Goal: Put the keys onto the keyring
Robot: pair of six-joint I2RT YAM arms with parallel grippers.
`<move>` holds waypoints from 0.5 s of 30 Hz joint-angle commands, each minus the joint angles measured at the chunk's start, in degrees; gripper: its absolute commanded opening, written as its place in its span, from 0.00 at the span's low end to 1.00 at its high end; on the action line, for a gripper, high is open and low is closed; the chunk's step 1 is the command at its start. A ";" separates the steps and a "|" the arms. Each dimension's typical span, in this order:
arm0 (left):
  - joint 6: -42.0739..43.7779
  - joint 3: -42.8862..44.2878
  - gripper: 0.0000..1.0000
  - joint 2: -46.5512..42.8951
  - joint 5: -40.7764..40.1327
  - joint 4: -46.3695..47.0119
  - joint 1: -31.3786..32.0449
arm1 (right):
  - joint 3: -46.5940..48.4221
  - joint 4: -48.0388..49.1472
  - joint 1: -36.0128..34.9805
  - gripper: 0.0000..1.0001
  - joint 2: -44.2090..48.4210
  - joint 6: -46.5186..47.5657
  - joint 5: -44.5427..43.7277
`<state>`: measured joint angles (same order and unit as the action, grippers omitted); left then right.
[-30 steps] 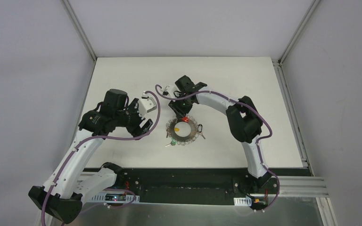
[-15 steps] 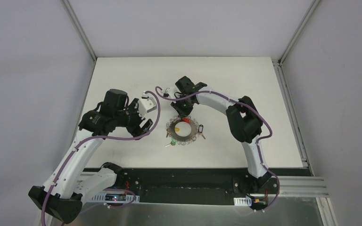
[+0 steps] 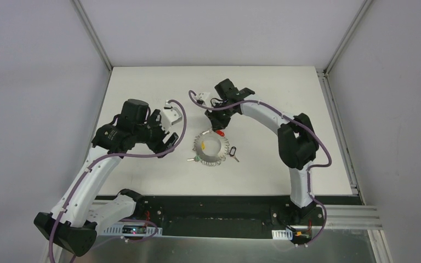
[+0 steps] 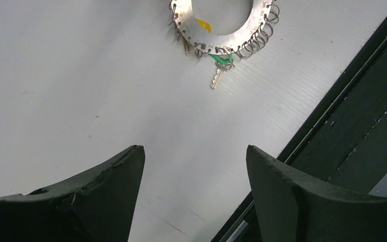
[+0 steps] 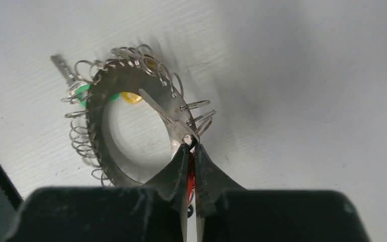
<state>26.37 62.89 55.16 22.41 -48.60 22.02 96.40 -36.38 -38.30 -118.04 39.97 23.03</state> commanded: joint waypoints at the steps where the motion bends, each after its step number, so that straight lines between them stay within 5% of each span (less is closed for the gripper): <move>1: -3.17 2.82 0.76 1.08 -3.32 2.85 -0.58 | -1.38 -2.07 0.97 0.02 7.11 5.16 7.15; 15: -9.45 10.74 0.76 7.80 -5.85 7.39 -1.94 | -2.01 -3.46 2.14 0.00 16.40 11.08 15.99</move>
<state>20.21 69.38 61.47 17.50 -43.79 21.10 93.38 -38.63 -36.49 -106.76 47.88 34.48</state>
